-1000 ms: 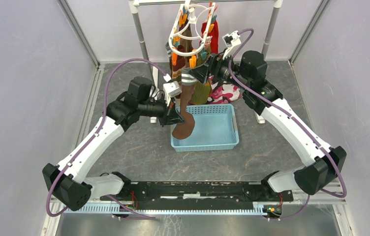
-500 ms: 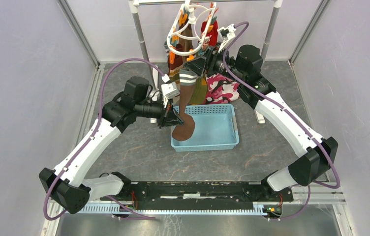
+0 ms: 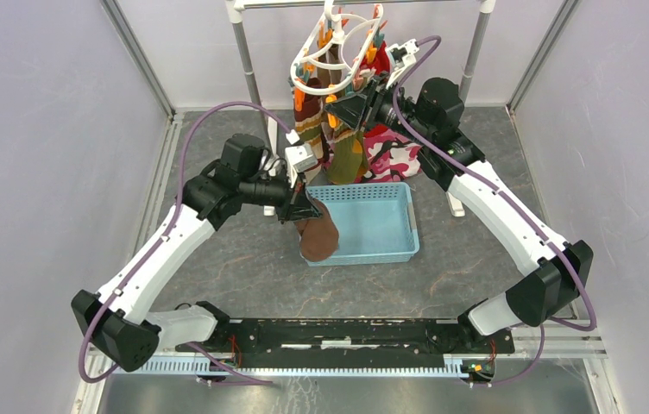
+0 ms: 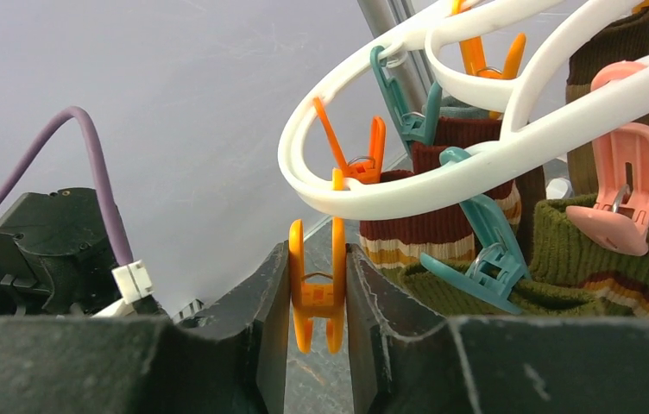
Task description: Remove the socks clipped to the hanger
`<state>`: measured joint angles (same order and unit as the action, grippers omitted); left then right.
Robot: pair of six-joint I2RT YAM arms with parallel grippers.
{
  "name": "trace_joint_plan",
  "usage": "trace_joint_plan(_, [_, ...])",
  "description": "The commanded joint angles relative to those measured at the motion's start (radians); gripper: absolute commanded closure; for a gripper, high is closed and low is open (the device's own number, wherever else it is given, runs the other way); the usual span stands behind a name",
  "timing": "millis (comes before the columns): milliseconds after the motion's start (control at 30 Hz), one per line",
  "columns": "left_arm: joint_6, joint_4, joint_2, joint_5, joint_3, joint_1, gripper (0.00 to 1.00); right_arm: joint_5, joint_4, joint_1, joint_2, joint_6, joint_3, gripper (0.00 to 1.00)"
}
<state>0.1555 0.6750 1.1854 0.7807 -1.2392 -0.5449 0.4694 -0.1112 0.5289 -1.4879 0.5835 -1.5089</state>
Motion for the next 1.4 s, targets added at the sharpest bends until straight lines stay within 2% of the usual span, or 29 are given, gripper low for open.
trace_joint_plan(0, [0.029, -0.059, 0.038, -0.057, -0.016, -0.001, 0.98, -0.007, -0.02, -0.008, 0.025, 0.002, -0.027, 0.87])
trace_joint_plan(233, [0.024, -0.131, 0.177, -0.108, -0.053, -0.01, 0.94, -0.018, 0.001, -0.012, 0.042, -0.006, 0.005, 0.87])
trace_joint_plan(267, [0.019, -0.137, 0.194, -0.11, -0.057, -0.015, 0.86, -0.017, 0.002, -0.012, 0.044, -0.007, 0.01, 0.86])
trace_joint_plan(367, [0.01, -0.148, 0.227, -0.117, -0.053, -0.024, 0.19, -0.02, 0.007, -0.012, 0.051, -0.01, 0.022, 0.84])
trace_joint_plan(400, [0.008, -0.148, 0.225, -0.121, -0.047, -0.024, 0.03, -0.022, 0.013, -0.012, 0.052, -0.014, 0.025, 0.81])
trace_joint_plan(433, [0.012, -0.143, 0.218, -0.127, -0.035, -0.024, 0.01, -0.025, 0.022, -0.012, 0.055, -0.022, 0.028, 0.77])
trace_joint_plan(667, [0.071, 0.006, 0.088, -0.153, -0.017, 0.008, 0.0, -0.078, 0.07, -0.013, 0.102, -0.077, 0.085, 0.42])
trace_joint_plan(733, [0.059, 0.031, 0.037, -0.099, -0.018, 0.066, 0.0, -0.107, 0.081, -0.012, 0.125, -0.095, 0.113, 0.27])
trace_joint_plan(900, [0.069, 0.1, -0.032, 0.002, -0.059, 0.241, 0.0, -0.17, 0.073, -0.009, 0.199, -0.112, 0.231, 0.13])
trace_joint_plan(1033, [0.078, 0.131, -0.026, 0.016, -0.098, 0.352, 0.0, -0.273, 0.056, 0.04, 0.273, -0.138, 0.363, 0.07])
trace_joint_plan(1167, [0.055, 0.148, 0.015, 0.026, -0.144, 0.419, 0.0, -0.46, 0.031, 0.18, 0.304, -0.204, 0.459, 0.06])
trace_joint_plan(1267, [0.027, 0.144, 0.045, 0.012, -0.179, 0.43, 0.0, -0.607, -0.013, 0.259, 0.269, -0.244, 0.489, 0.04])
trace_joint_plan(1367, [-0.012, 0.127, 0.053, -0.011, -0.198, 0.435, 0.0, -0.637, -0.071, 0.284, 0.179, -0.26, 0.463, 0.04])
